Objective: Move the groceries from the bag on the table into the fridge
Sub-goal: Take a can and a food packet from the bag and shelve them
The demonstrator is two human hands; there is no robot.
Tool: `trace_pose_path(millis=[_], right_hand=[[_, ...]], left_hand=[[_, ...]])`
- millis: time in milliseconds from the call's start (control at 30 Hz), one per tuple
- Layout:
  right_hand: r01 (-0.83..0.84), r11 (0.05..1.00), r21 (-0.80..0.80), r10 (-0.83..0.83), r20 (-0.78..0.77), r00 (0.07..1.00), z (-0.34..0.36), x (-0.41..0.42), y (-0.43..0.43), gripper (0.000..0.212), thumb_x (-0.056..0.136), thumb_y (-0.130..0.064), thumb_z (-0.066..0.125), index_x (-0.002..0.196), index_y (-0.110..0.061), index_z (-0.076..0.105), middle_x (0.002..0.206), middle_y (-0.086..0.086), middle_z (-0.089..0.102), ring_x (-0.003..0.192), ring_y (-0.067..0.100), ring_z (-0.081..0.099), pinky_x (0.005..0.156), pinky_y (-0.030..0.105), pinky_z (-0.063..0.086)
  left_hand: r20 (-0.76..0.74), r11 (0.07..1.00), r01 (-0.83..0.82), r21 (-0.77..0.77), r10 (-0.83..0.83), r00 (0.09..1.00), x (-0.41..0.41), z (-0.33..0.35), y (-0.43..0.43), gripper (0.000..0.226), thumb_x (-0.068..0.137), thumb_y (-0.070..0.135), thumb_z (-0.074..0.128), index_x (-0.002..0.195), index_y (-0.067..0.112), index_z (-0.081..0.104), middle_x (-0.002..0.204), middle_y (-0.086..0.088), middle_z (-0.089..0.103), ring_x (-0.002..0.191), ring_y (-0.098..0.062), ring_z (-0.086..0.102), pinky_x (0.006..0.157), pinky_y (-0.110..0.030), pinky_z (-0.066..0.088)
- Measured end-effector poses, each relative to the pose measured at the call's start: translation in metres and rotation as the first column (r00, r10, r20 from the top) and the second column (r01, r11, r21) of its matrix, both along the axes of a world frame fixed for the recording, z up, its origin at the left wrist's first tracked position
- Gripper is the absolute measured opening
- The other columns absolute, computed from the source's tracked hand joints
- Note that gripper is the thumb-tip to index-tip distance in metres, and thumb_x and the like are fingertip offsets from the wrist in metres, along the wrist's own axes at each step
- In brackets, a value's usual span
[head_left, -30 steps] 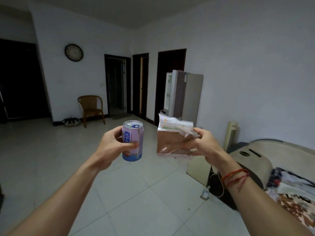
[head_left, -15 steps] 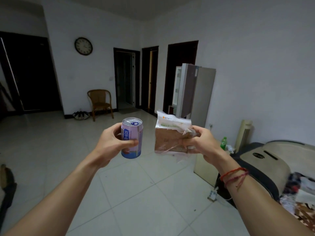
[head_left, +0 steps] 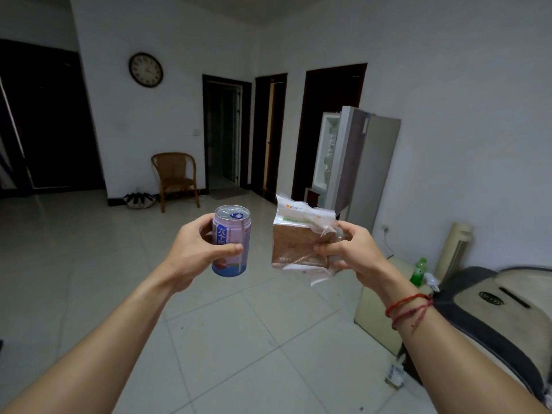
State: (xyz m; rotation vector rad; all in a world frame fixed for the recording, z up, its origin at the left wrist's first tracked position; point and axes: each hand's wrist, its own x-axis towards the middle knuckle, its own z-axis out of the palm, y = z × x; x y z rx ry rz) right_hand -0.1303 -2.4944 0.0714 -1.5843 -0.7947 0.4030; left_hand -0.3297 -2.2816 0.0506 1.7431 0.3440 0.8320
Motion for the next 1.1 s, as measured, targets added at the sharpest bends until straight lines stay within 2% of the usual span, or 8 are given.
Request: trace_pose_path(millis=[200, 333, 467, 600, 667, 800, 867, 1100], right_hand=[[0.000, 1.000, -0.020, -0.001, -0.029, 1.000, 0.000, 0.053, 0.086, 0.035, 0.073, 0.013, 0.077, 0.093, -0.013, 0.071, 0.080, -0.001, 0.072, 0.071, 0.012, 0.071, 0.056, 0.025, 0.054], [-0.005, 1.000, -0.008, 0.005, -0.048, 0.999, -0.001, 0.092, 0.134, 0.034, 0.075, 0.013, 0.077, 0.084, -0.018, 0.067, 0.065, -0.011, 0.068, 0.060, 0.006, 0.067, 0.053, 0.022, 0.052], [-0.019, 1.000, -0.019, 0.019, -0.034, 0.999, -0.009, 0.136, 0.181, 0.034, 0.073, 0.011, 0.079, 0.082, -0.021, 0.069, 0.071, -0.007, 0.070, 0.071, 0.013, 0.071, 0.060, 0.026, 0.054], [-0.024, 1.000, -0.005, 0.024, -0.056, 0.998, -0.018, 0.192, 0.227, 0.033, 0.076, 0.013, 0.076, 0.081, -0.018, 0.067, 0.064, -0.009, 0.067, 0.065, 0.011, 0.070, 0.054, 0.021, 0.052], [-0.025, 1.000, -0.011, 0.024, -0.060, 0.998, -0.021, 0.224, 0.251, 0.033, 0.076, 0.014, 0.076, 0.084, -0.016, 0.067, 0.068, -0.005, 0.069, 0.067, 0.013, 0.071, 0.054, 0.021, 0.053], [-0.025, 0.999, -0.029, 0.024, -0.050, 0.998, -0.020, 0.295, 0.310, 0.035, 0.075, 0.012, 0.078, 0.097, -0.014, 0.073, 0.090, 0.006, 0.075, 0.084, 0.021, 0.075, 0.077, 0.040, 0.064], [-0.035, 0.999, -0.033, 0.033, -0.045, 0.998, -0.017, 0.328, 0.339, 0.038, 0.074, 0.012, 0.079, 0.101, -0.015, 0.074, 0.093, 0.005, 0.076, 0.086, 0.022, 0.076, 0.080, 0.041, 0.063], [-0.058, 0.998, -0.038, 0.055, -0.074, 0.996, -0.013, 0.421, 0.422, 0.040, 0.075, 0.011, 0.080, 0.103, -0.016, 0.071, 0.084, -0.002, 0.077, 0.083, 0.020, 0.076, 0.068, 0.030, 0.059]], left_hand=[[-0.030, 1.000, 0.002, 0.004, -0.002, 1.000, 0.057, 0.001, 0.086, 0.053, 0.069, 0.004, 0.085, 0.116, 0.020, 0.065, 0.103, 0.003, 0.074, 0.095, -0.016, 0.070, 0.072, -0.026, 0.058], [-0.035, 1.000, 0.000, -0.001, 0.000, 0.999, 0.095, -0.001, 0.133, 0.052, 0.069, 0.004, 0.086, 0.115, 0.020, 0.066, 0.101, 0.004, 0.074, 0.094, -0.013, 0.070, 0.069, -0.023, 0.057], [-0.034, 1.000, -0.001, 0.004, 0.001, 0.999, 0.138, -0.008, 0.182, 0.054, 0.068, 0.007, 0.087, 0.116, 0.020, 0.066, 0.102, 0.007, 0.075, 0.096, -0.011, 0.069, 0.069, -0.021, 0.057], [-0.033, 1.000, -0.012, 0.005, 0.012, 0.999, 0.192, -0.019, 0.232, 0.058, 0.067, 0.008, 0.087, 0.119, 0.018, 0.066, 0.106, 0.002, 0.074, 0.100, -0.018, 0.069, 0.077, -0.029, 0.057], [-0.033, 1.000, -0.020, 0.008, 0.020, 0.999, 0.224, -0.022, 0.259, 0.060, 0.067, 0.009, 0.087, 0.121, 0.018, 0.065, 0.108, 0.002, 0.073, 0.102, -0.018, 0.068, 0.080, -0.031, 0.057], [-0.030, 0.999, -0.034, -0.009, 0.034, 0.999, 0.293, -0.022, 0.313, 0.058, 0.067, 0.007, 0.087, 0.119, 0.020, 0.065, 0.107, 0.004, 0.074, 0.101, -0.016, 0.068, 0.076, -0.024, 0.056], [-0.023, 0.999, -0.048, -0.021, 0.047, 0.999, 0.323, -0.020, 0.338, 0.055, 0.066, 0.006, 0.088, 0.114, 0.022, 0.066, 0.105, 0.005, 0.074, 0.100, -0.015, 0.068, 0.077, -0.023, 0.056], [-0.025, 0.997, -0.075, -0.024, 0.075, 0.997, 0.411, -0.014, 0.423, 0.055, 0.065, 0.004, 0.088, 0.113, 0.019, 0.067, 0.105, 0.003, 0.075, 0.103, -0.020, 0.068, 0.085, -0.032, 0.056]])
